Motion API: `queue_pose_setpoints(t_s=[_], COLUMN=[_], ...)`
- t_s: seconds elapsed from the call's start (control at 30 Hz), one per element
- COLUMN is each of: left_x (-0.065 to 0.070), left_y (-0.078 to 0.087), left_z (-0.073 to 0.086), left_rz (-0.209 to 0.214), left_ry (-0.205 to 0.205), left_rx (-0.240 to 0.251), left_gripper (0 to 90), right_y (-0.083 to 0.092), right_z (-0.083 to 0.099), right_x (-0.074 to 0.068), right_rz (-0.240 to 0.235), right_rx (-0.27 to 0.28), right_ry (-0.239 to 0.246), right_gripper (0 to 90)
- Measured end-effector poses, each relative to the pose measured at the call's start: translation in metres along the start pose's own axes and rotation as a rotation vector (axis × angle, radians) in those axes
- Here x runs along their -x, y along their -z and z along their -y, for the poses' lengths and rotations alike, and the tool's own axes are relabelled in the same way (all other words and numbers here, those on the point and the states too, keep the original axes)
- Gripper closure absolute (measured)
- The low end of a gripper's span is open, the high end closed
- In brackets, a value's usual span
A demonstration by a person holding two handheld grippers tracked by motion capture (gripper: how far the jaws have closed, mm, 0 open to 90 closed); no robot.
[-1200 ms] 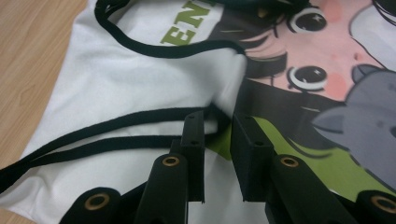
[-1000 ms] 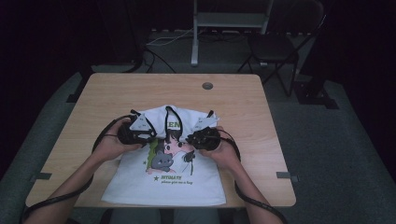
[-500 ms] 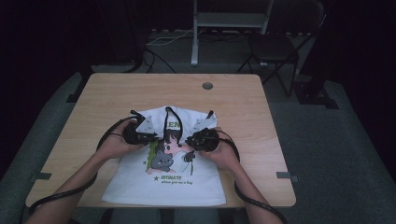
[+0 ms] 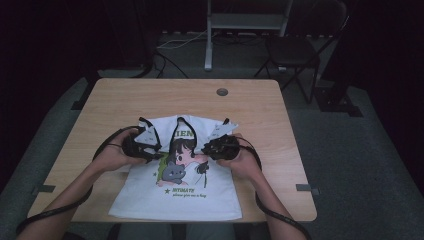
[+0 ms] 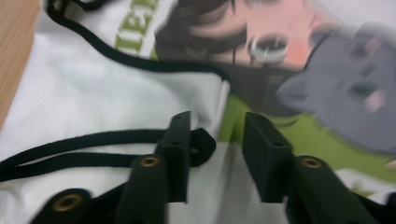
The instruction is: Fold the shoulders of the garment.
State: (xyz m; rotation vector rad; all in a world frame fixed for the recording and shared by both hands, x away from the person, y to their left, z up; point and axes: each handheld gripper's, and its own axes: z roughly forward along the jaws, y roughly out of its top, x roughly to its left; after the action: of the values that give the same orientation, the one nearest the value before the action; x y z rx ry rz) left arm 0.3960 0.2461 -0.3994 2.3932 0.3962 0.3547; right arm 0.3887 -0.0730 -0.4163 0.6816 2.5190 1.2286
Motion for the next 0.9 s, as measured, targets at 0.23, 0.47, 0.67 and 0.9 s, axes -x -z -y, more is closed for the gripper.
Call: queue_pose_setpoints(t_s=[0.23, 0.47, 0.67, 0.9], left_x=[-0.007, 0.007, 0.005, 0.004], left_y=[-0.017, -0.031, -0.020, -0.016], left_z=[-0.015, -0.011, 0.000, 0.002], left_rz=[-0.042, -0.075, -0.081, -0.064], left_ry=[0.110, 0.019, 0.028, 0.066], left_rx=[0.031, -0.096, -0.114, -0.071], left_gripper=[47.5, 47.6, 47.6, 43.7], right_y=[-0.011, -0.029, -0.023, -0.019], right_z=[-0.020, -0.007, 0.002, 0.000], right_x=[0.008, -0.004, -0.001, 0.001], right_rz=[0.028, 0.018, 0.031, 0.043], right_rx=[0.025, -0.072, -0.097, -0.092], right_ry=[-0.065, -0.020, -0.007, -0.005], right_gripper=[66.4, 65.8, 65.8, 63.4])
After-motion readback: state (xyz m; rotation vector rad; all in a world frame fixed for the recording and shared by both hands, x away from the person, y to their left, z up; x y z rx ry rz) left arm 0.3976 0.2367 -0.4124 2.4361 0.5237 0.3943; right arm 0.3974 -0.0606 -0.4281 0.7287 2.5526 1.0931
